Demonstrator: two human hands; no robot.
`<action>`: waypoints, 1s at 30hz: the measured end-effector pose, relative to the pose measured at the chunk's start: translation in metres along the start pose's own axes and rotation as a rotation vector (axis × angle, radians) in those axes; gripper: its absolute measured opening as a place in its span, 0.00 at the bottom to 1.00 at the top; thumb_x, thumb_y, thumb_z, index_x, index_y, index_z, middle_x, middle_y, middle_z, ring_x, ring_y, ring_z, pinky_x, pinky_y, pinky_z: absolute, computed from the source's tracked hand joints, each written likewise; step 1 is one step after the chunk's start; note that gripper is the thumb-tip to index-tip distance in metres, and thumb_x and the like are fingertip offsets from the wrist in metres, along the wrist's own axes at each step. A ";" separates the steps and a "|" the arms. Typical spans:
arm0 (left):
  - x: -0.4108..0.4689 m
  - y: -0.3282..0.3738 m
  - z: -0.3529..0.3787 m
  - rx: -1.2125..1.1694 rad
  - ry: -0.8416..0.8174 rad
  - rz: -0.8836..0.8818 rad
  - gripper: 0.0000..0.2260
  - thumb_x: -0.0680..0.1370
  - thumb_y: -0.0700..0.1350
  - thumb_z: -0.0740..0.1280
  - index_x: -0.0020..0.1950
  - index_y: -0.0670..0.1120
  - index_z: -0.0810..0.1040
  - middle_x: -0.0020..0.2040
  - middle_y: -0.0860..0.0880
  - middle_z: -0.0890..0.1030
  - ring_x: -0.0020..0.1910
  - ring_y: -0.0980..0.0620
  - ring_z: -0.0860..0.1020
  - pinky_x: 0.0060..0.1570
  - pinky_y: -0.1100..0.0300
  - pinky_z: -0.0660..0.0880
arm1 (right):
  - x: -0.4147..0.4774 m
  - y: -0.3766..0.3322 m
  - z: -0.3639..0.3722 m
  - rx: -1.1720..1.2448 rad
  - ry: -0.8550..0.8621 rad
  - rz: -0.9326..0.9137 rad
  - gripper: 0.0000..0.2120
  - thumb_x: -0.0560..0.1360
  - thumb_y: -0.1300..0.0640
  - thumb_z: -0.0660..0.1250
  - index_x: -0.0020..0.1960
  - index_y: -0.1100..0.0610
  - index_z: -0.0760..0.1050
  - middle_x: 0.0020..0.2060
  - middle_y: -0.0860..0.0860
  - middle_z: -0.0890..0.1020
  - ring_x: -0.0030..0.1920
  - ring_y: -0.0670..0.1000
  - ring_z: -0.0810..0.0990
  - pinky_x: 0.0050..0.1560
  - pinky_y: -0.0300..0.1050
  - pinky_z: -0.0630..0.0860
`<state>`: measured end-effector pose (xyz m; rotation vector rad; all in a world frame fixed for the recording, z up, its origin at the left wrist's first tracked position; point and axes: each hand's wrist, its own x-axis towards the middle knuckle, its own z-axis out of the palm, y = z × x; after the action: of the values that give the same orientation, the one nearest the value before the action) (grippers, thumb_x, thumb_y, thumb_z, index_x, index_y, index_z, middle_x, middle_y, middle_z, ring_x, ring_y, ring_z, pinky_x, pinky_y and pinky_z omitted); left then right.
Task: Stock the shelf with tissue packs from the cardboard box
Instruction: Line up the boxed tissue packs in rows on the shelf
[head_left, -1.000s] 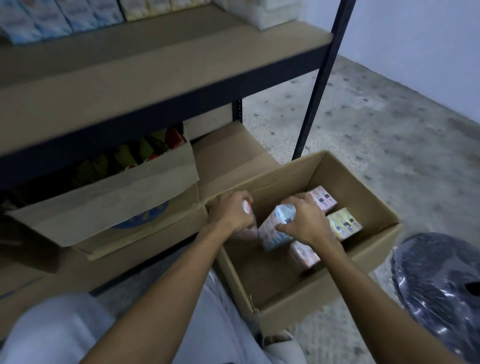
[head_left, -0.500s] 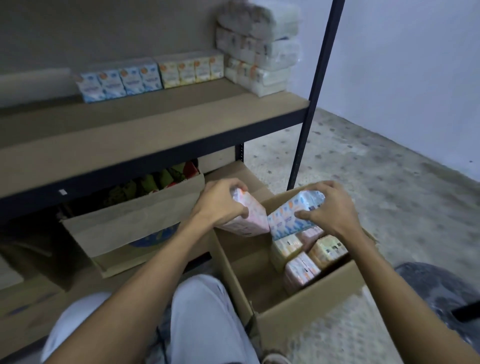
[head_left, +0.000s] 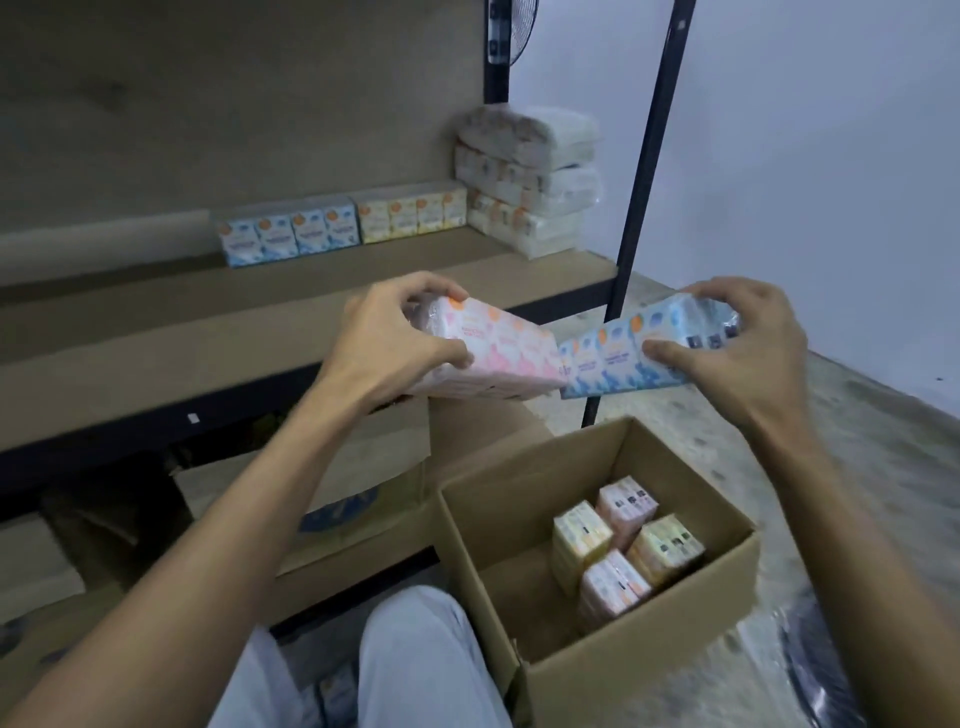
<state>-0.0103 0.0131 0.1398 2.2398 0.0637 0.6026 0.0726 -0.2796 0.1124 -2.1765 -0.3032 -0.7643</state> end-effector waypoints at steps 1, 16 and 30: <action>0.001 0.003 -0.008 -0.012 0.036 0.023 0.21 0.60 0.46 0.79 0.49 0.59 0.81 0.53 0.56 0.80 0.55 0.56 0.75 0.49 0.60 0.73 | 0.005 -0.006 -0.003 0.020 0.026 -0.022 0.26 0.61 0.51 0.80 0.57 0.51 0.78 0.59 0.50 0.74 0.54 0.41 0.69 0.54 0.37 0.70; 0.018 -0.061 -0.099 -0.068 0.283 0.202 0.23 0.59 0.36 0.77 0.47 0.57 0.81 0.53 0.55 0.83 0.53 0.59 0.80 0.46 0.67 0.75 | 0.049 -0.046 0.061 0.343 0.054 -0.183 0.24 0.63 0.48 0.79 0.56 0.50 0.76 0.58 0.48 0.75 0.59 0.44 0.73 0.58 0.41 0.73; 0.034 -0.144 -0.152 -0.013 0.235 0.079 0.34 0.57 0.37 0.73 0.62 0.57 0.77 0.56 0.53 0.76 0.56 0.58 0.76 0.49 0.60 0.77 | 0.087 -0.046 0.152 0.640 -0.319 -0.003 0.23 0.66 0.62 0.78 0.57 0.56 0.73 0.62 0.48 0.74 0.59 0.49 0.79 0.48 0.49 0.83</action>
<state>-0.0265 0.2243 0.1358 2.1578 0.0895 0.9052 0.1851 -0.1378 0.1173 -1.6717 -0.6197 -0.2569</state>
